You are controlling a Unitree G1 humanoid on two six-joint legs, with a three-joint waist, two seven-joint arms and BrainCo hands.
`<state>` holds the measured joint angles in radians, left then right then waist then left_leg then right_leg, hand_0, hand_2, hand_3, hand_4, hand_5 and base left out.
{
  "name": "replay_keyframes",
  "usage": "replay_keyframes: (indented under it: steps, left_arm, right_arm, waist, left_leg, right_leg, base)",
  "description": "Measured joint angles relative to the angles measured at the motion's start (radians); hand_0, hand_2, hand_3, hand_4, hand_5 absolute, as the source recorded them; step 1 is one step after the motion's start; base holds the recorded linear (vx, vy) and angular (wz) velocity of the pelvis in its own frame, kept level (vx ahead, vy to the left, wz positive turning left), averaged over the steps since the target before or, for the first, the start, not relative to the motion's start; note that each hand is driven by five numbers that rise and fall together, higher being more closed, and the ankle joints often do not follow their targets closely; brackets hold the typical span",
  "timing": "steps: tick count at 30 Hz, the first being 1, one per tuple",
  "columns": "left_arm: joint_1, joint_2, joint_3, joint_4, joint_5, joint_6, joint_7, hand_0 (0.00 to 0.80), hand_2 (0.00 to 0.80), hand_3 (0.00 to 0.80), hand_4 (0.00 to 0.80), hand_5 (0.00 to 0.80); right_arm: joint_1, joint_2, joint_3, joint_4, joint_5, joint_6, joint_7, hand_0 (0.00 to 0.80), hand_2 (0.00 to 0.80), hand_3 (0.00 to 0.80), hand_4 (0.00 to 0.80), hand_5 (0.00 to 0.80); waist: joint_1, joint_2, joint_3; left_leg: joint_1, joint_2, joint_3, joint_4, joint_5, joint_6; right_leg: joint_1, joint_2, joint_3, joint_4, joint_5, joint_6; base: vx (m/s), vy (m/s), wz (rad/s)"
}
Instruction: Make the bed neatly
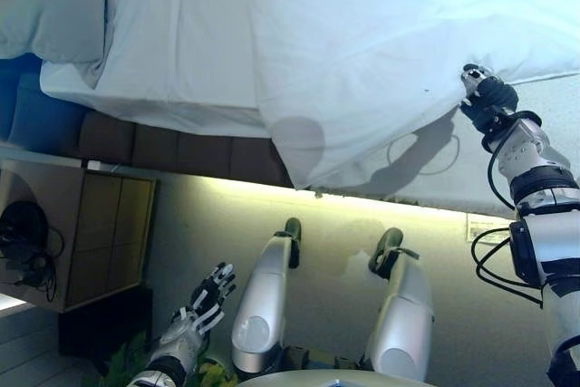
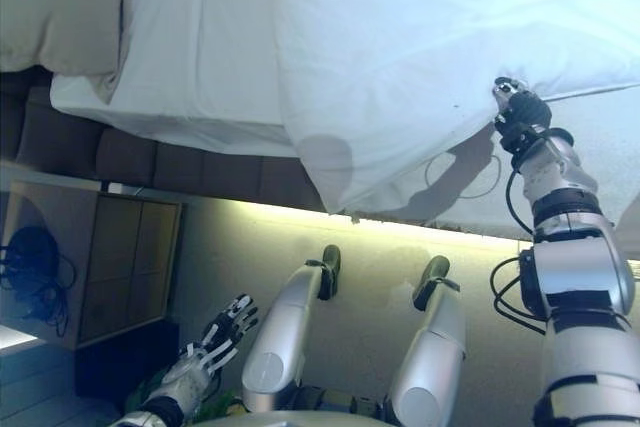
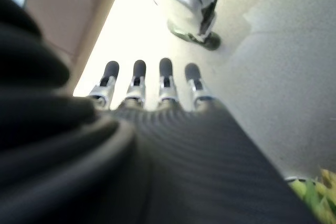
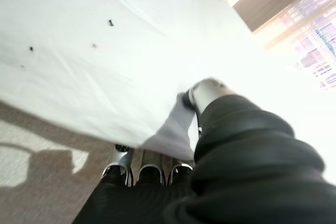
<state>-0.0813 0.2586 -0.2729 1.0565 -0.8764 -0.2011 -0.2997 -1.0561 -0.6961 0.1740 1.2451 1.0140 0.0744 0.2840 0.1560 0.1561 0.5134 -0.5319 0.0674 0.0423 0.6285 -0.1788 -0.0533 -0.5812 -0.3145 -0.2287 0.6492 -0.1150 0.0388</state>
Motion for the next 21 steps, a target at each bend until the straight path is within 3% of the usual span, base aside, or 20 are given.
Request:
replay_keyframes:
  steps: [12, 16, 21]
  left_arm:
    - [-0.004, 0.033, 0.002, -0.054, -0.003, -0.023, 0.000, 0.000, 0.000, 0.000, 0.000, 0.000]
    - [-0.014, 0.085, 0.026, -0.245, -0.066, -0.054, 0.039, 0.000, 0.000, 0.000, 0.000, 0.000]
    - [-0.117, 0.110, 0.068, -0.374, -0.131, -0.066, 0.087, 0.000, 0.000, 0.000, 0.000, 0.000]
  right_arm:
    - [0.033, 0.008, 0.002, -0.023, -0.003, 0.031, 0.041, 0.800, 0.800, 0.800, 0.800, 0.800]
    - [0.111, 0.052, 0.002, -0.075, -0.002, 0.040, 0.047, 0.800, 0.800, 0.800, 0.800, 0.800]
    - [0.151, 0.098, 0.001, -0.099, -0.002, 0.040, 0.048, 0.800, 0.800, 0.800, 0.800, 0.800]
  waist:
    - [-0.001, -0.029, -0.010]
    - [0.002, -0.056, -0.031]
    - [0.004, -0.076, -0.064]
  left_leg:
    - [0.142, 0.008, 0.009, -0.122, 0.027, -0.002]
    - [0.225, 0.010, 0.012, -0.220, 0.065, -0.015]
    - [0.280, 0.015, 0.011, -0.278, 0.087, -0.020]
  right_leg:
    - [0.152, 0.026, -0.024, -0.147, 0.044, 0.016]
    - [0.239, 0.039, -0.053, -0.237, 0.077, 0.027]
    - [0.304, 0.056, -0.080, -0.303, 0.097, 0.029]
  base:
    - [0.008, -0.003, -0.02]
    - [-0.020, -0.014, 0.02]
    - [-0.003, -0.071, 0.05]
